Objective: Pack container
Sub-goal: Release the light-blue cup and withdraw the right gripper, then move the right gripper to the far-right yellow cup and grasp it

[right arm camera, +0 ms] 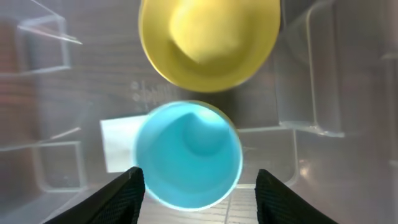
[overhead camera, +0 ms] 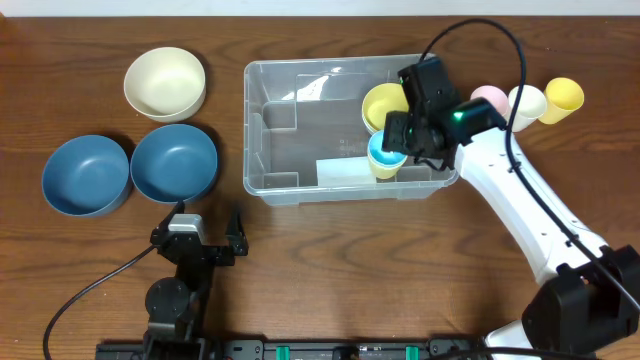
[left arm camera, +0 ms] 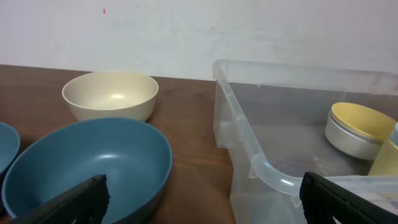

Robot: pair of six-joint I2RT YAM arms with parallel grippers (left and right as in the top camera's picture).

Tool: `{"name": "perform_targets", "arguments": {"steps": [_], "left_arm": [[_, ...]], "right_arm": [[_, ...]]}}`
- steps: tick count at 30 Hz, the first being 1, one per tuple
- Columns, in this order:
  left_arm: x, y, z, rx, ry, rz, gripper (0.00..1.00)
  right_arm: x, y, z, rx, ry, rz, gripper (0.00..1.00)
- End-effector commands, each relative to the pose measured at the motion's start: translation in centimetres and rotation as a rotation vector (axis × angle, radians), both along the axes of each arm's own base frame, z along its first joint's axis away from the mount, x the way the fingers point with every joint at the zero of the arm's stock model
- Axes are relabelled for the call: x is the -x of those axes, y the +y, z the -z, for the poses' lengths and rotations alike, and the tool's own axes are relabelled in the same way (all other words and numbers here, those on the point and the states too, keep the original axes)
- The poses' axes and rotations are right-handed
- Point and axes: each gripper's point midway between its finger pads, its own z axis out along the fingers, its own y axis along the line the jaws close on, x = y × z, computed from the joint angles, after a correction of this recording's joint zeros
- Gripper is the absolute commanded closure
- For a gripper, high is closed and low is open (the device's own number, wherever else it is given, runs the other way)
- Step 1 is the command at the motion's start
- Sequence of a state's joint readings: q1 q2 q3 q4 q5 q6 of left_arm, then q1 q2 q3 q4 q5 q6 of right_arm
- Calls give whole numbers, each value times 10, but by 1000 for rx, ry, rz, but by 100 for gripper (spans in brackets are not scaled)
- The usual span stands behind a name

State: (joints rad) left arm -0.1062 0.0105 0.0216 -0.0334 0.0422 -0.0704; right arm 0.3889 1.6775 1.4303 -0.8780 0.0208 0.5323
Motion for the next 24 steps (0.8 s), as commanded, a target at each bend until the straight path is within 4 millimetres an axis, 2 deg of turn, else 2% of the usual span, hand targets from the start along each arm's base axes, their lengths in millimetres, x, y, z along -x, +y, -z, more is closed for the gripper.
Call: {"name": "perform_targets", "arguments": {"steps": [1,4,7,12,14,18,19,24], "left_arm": [[0,5,17,-21,49,-23,2],[0,5,16,-21,48,-23,2],[0,5,17,-21,49,-23,2],[0,5,17,-21,48,-23,2],[0,5,17,-21,49,-23,2],[0,5,17,-21,49,-23,2],[0,5,17,-21,49,-23,2],[0,5,17,-21,49,-23,2]], "right_arm": [[-14,-25,-43,-11,-95,56,41],[-20,-59,-56,13,-116,142,43],[-27,-99,-56,28,-115,252,43],[-36,-161,-44,37,-95,420,44],[-39,-177,-35,42,-79,459,44],[-46,-197,-7,54,-23,503,45],[-48,-201,5,58,2,513,46],[-53,-210,44,49,82,571,48]]}}
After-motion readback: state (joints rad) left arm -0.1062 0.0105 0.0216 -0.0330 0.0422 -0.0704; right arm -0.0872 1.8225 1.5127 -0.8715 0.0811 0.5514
